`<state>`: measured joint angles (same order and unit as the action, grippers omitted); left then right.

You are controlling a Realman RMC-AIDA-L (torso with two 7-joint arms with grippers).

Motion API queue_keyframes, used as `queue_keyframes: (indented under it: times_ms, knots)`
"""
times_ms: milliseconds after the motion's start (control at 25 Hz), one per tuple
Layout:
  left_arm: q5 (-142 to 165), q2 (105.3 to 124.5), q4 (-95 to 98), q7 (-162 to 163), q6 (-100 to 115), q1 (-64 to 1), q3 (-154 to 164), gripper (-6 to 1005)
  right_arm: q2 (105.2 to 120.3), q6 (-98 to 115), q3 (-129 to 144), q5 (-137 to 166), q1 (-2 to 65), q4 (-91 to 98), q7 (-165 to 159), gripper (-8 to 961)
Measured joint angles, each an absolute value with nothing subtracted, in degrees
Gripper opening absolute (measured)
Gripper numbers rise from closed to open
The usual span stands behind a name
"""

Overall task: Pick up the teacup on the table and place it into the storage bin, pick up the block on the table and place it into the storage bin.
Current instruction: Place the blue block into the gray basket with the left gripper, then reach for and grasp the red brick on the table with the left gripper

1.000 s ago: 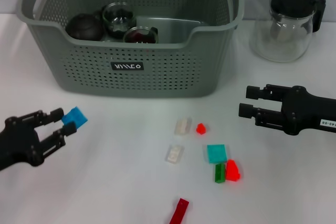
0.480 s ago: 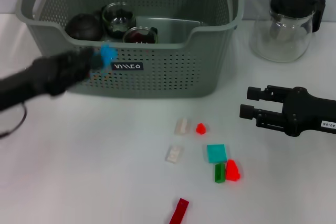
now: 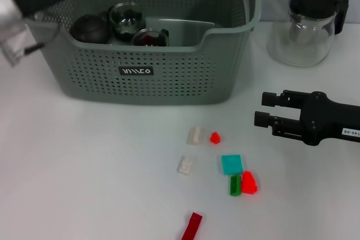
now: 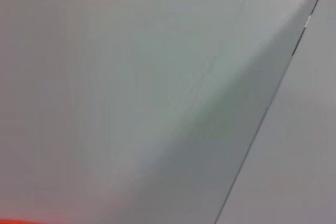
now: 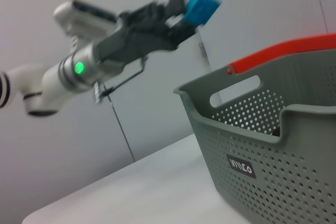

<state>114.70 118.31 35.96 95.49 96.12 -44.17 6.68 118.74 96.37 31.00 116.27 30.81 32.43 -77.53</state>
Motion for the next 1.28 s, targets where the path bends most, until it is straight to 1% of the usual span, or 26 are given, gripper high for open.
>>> queue_keyframes:
  times_ms: [120, 240, 440, 680, 1000, 1200, 1280]
  knots:
    - [114.7, 118.05, 38.4, 98.7, 90.2, -46.6, 10.6, 515, 118.74, 96.4, 30.9, 116.3, 30.9, 32.4, -77.6, 639]
    - [115.3, 118.18, 42.4, 105.8, 81.4, -47.2, 17.6, 523, 118.74, 96.4, 30.7, 116.3, 31.0, 32.4, -77.7, 639]
    - [117.9, 116.91, 46.1, 119.0, 68.6, -46.1, 34.0, 536, 118.76, 96.4, 30.7, 116.3, 31.1, 32.4, -77.7, 638]
    - [123.9, 117.32, 47.5, 121.9, 66.8, -46.9, 38.7, 552, 118.83, 96.4, 30.7, 116.3, 31.6, 32.5, -77.6, 638]
    - [121.4, 117.72, 48.7, 122.5, 66.0, -46.2, 38.6, 573, 118.79, 96.4, 30.7, 116.3, 31.7, 32.4, -77.5, 638]
    - [112.5, 118.69, 50.6, 117.5, 69.3, -42.6, 35.4, 586, 118.76, 96.4, 30.7, 116.3, 31.5, 32.4, -77.5, 638]
    - [106.6, 119.19, 50.0, 111.7, 73.4, -40.4, 32.1, 613, 118.79, 96.4, 30.6, 116.3, 31.5, 32.4, -77.5, 638]
